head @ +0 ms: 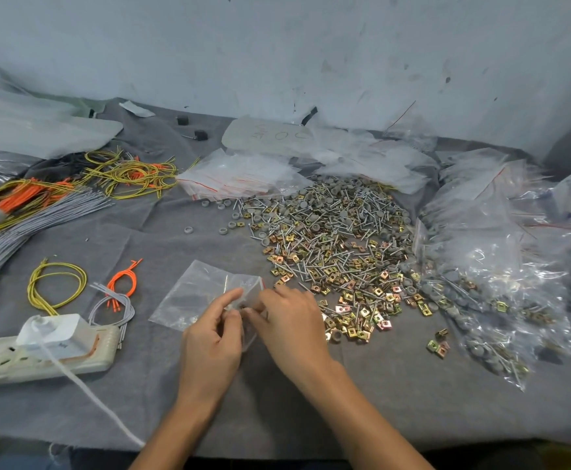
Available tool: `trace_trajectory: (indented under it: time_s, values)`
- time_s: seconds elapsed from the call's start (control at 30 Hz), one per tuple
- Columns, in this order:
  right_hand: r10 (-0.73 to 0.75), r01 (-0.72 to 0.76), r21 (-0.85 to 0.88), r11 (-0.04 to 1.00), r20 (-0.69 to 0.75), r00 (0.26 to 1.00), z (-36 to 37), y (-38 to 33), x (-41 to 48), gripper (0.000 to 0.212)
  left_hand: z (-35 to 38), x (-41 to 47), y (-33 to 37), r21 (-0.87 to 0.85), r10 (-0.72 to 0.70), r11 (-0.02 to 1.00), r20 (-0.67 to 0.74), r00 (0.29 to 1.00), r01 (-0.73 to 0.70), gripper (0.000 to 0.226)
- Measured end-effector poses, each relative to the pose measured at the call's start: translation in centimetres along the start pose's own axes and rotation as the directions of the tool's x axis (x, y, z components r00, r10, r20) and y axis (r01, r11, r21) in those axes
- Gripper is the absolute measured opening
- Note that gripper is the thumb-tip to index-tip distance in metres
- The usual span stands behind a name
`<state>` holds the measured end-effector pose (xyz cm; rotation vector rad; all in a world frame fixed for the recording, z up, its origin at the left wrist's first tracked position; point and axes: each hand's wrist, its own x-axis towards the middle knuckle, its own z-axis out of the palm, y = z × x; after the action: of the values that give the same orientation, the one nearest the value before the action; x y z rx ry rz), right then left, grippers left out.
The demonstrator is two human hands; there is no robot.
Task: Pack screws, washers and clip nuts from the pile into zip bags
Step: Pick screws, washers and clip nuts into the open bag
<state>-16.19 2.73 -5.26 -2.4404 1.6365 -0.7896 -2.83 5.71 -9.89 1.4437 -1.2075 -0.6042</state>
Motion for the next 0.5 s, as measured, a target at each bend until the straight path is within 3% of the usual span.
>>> trace_trajectory:
  time_s: [0.13,0.23,0.33,0.5]
  values:
    - [0.088,-0.079,0.187,0.979,-0.045,0.995,-2.3,3.0,-0.8,0.012,0.1,-0.1,-0.1,-0.020,-0.006,1.000,-0.005,1.000,0.006,0.033]
    - [0.193,-0.179,0.209,0.962,-0.049,0.980,-4.3,6.2,-1.5,0.012,0.1,-0.1,-0.2,-0.018,-0.004,1.000,-0.012,1.000,0.004,0.033]
    - [0.208,-0.220,0.156,0.963,0.086,0.974,-5.2,7.8,-2.0,0.013,0.2,0.0,-0.3,-0.016,-0.006,1.000,-0.016,1.000,0.006,0.032]
    - [0.128,-0.141,0.037,0.989,0.250,0.960,-4.9,6.7,-2.6,0.017,0.2,0.0,-0.4,-0.002,-0.005,1.000,-0.015,1.000,0.005,0.031]
